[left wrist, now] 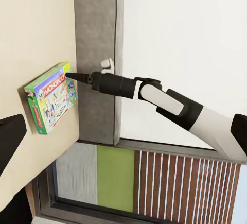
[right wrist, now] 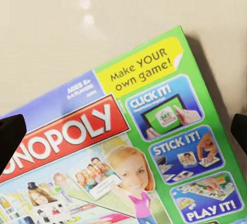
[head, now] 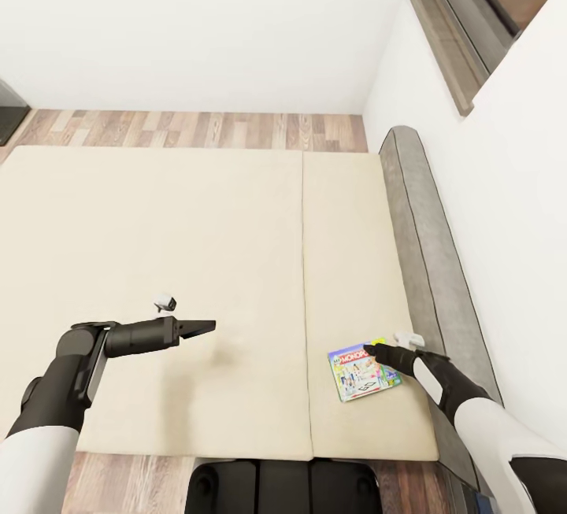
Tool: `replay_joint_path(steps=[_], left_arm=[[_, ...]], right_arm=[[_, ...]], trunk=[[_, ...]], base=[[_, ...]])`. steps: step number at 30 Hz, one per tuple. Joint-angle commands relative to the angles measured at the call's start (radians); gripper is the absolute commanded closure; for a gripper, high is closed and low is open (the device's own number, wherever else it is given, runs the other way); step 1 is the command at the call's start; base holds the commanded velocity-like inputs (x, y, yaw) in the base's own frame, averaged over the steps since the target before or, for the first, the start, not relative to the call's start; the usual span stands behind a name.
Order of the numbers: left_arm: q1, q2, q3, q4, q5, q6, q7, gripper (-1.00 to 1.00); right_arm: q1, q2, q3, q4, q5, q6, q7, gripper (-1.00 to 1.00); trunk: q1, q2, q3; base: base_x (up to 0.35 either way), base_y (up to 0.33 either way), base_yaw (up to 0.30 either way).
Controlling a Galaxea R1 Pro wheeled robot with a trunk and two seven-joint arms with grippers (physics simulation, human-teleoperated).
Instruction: Put all the toys in the child's room - the three board games (two on the bed and one on the table), the two jigsaw puzzles on the table, and the tennis ball on the table - inside the toy box on the table in the child's room.
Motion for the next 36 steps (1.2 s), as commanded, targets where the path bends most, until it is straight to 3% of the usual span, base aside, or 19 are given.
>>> replay_joint_path(steps=[1,19,36], left_arm=[[0.0,0.0,0.001,-0.001,-0.008,0.01,-0.008,-1.0],[0.0,0.0,0.001,-0.001,-0.009,0.01,-0.008,-1.0],[0.0,0.0,0.001,-0.001,-0.009,0.01,-0.008,-1.0]], right_arm=[[0.0,-0.001,0.005,-0.001,-0.007,0.004,0.001,-1.0],[0.003,-0.003,0.014,0.011,-0.006,-0.002,0.001,-1.0],[0.008,-0.023,0.016,0.028,-0.006,-0.005,0.002,-1.0]], trunk=[[0.001,-0.002,-0.002],[0.001,-0.002,-0.014],[0.001,-0.002,-0.014]], base=[[0.0,0.0,0.0],[0.0,0.0,0.0],[0.0,0.0,0.0]])
